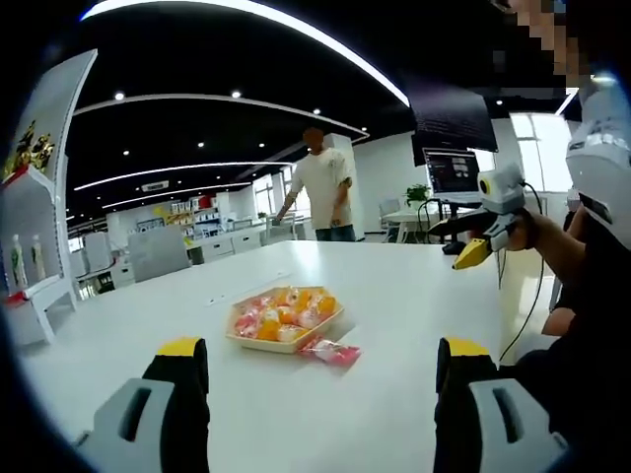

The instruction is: Pick up the marshmallows scattered on the table and place them into the bowl on the table

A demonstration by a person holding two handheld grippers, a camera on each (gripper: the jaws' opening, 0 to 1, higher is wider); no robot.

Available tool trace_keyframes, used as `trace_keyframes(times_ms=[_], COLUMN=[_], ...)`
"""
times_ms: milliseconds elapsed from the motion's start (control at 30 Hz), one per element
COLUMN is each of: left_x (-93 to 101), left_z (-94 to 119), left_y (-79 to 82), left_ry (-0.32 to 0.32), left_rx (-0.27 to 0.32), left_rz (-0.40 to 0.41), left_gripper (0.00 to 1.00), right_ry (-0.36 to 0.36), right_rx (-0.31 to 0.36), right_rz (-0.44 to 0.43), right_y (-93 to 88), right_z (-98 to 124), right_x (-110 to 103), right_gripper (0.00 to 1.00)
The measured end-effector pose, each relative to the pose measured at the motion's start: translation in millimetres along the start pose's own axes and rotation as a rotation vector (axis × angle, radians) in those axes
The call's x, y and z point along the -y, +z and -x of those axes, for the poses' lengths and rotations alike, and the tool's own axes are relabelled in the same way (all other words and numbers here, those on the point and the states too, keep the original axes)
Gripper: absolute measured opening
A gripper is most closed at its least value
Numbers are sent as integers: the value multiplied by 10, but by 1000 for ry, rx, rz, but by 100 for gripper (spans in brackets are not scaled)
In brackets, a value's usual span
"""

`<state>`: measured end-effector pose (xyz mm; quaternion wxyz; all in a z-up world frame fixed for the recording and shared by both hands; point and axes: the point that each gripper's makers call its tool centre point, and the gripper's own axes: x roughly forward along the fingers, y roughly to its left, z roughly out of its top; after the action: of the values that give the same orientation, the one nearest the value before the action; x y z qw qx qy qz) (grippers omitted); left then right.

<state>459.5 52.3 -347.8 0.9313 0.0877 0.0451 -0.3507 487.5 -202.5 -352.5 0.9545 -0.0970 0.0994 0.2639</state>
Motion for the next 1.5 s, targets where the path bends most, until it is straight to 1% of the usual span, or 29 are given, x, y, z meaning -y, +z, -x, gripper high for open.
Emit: trace_keyframes(times_ms=[100,233,567,733,800,900,967,1267,1500], left_x=[-11,-34,-51,-72,-73,-77,-80,-107,-112], left_z=[1,18,29,23,23,38,60,121,101], left_y=[5,28,9,-39,-31,-6,6,-19,-36], left_ry=[4,8,12,22,23,17,15,29,16], left_rx=[-1,10,12,-2,6,31,42,42,38], left_rz=[-13,-8,-11,-14,-11,29,39,27,24], left_gripper=[95,95,95,95,95,95,95,95,95], right_ry=[-3,-2,10,14,19,44,66,165,210], right_rx=[-3,-8,-8,-19,-13,7,2,-29,-37], right_rz=[3,8,14,5,4,-10,-15,-11,-10], right_y=[4,7,28,4,17,42,26,-60,-62], right_z=[3,-1,-42,-78,-91,-151,-220,-514,-639], right_x=[7,4,-34,-53,-75,-171,-255,-632,-812], right_gripper=[97,97,97,97,97,97,97,97,97])
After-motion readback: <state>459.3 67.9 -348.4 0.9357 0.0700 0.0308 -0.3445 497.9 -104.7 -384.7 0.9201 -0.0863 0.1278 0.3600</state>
